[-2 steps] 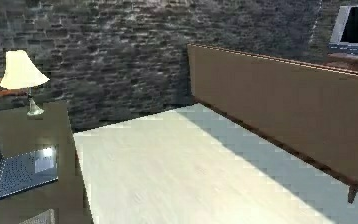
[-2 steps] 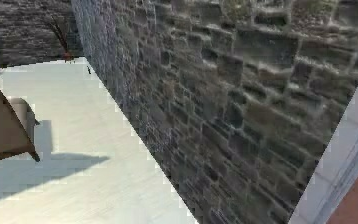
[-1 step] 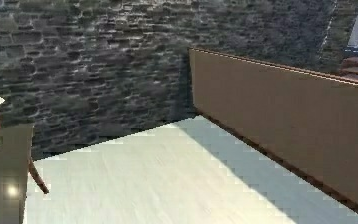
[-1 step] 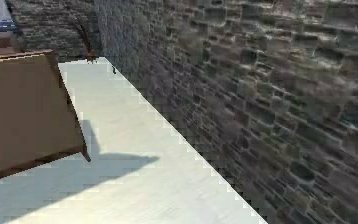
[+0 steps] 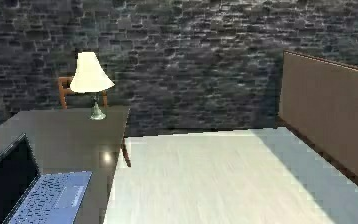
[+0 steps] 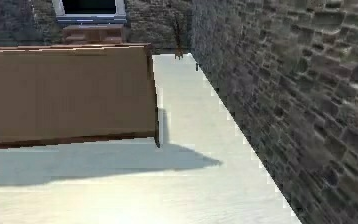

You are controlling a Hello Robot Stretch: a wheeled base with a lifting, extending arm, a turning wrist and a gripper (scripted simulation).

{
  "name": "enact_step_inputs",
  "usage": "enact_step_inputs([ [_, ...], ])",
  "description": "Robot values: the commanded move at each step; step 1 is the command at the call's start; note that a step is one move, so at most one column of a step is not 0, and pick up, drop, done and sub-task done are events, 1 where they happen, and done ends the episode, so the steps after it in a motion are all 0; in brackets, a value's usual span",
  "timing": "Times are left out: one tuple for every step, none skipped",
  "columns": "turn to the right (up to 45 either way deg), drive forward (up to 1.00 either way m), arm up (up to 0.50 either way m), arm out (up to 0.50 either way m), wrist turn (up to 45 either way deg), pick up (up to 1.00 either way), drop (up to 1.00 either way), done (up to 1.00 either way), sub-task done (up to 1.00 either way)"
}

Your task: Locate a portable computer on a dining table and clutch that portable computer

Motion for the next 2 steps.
enact_step_inputs([
  [0.0,1.0,0.0,0.0,0.0,0.0,0.0,0.0,0.0],
  [-9.0,0.0,0.0,0.0,0.0,0.0,0.0,0.0,0.0],
])
